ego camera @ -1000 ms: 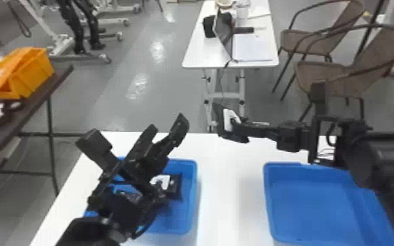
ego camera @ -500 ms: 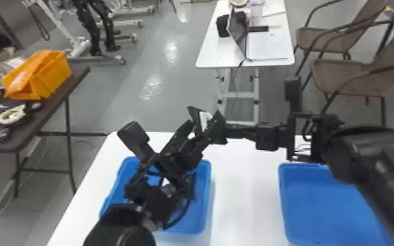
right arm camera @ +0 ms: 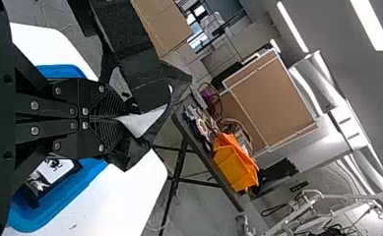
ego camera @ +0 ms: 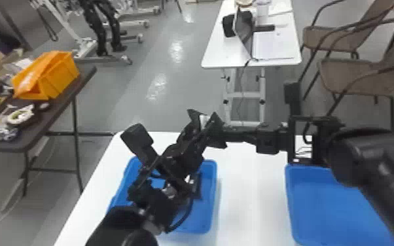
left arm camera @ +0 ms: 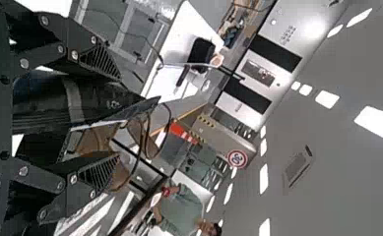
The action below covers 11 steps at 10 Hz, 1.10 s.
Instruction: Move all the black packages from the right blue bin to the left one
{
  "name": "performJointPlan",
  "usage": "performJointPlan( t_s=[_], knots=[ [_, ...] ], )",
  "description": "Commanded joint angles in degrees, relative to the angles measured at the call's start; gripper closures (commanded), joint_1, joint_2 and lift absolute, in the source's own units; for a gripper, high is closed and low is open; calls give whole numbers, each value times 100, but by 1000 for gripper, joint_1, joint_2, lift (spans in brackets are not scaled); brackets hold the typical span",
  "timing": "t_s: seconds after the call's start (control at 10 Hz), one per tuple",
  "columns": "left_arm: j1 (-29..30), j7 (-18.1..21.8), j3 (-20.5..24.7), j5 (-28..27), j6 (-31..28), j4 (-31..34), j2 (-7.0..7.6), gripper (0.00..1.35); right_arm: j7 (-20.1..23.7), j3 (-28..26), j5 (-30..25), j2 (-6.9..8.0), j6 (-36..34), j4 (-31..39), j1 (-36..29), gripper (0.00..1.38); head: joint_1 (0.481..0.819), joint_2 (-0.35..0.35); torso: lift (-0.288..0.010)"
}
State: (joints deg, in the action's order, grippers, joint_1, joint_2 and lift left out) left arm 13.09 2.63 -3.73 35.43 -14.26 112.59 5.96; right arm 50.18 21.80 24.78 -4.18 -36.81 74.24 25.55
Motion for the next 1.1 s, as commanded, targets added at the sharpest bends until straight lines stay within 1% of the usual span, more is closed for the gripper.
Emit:
performJointPlan(
  t_s=[0.0,0.4,0.5,0.6,0.7,0.8,0.9,1.0],
  knots=[
    [88,-26,-5,-212,327,35,-42,1243,1,-1,1,-4,-2,-6,-6,1181,695,252,-42],
    [97,-61,-5,-212,459,79,-24,1243,1,-9,10,-4,86,-41,11,1181,695,264,-42],
    [97,-61,-5,-195,503,79,-24,1243,-8,-9,80,-4,103,-102,38,1144,695,264,-42],
    [114,-61,21,-230,564,79,-7,1243,-17,-27,247,-4,227,-234,38,800,695,265,-42],
    [193,-61,127,-485,687,87,28,1243,-25,-238,150,-4,358,-225,-59,203,695,265,-42],
    [334,-70,381,-1065,767,87,37,1243,-87,-660,-245,-4,525,47,-349,-2,695,267,-42],
    [589,-114,654,-2111,995,87,-60,1243,-342,-1205,-535,-4,640,522,-859,116,695,268,-42],
    [879,-158,865,-2981,1118,87,-270,1242,-676,-1776,-746,5,728,1119,-1439,243,695,267,-42]
  ],
)
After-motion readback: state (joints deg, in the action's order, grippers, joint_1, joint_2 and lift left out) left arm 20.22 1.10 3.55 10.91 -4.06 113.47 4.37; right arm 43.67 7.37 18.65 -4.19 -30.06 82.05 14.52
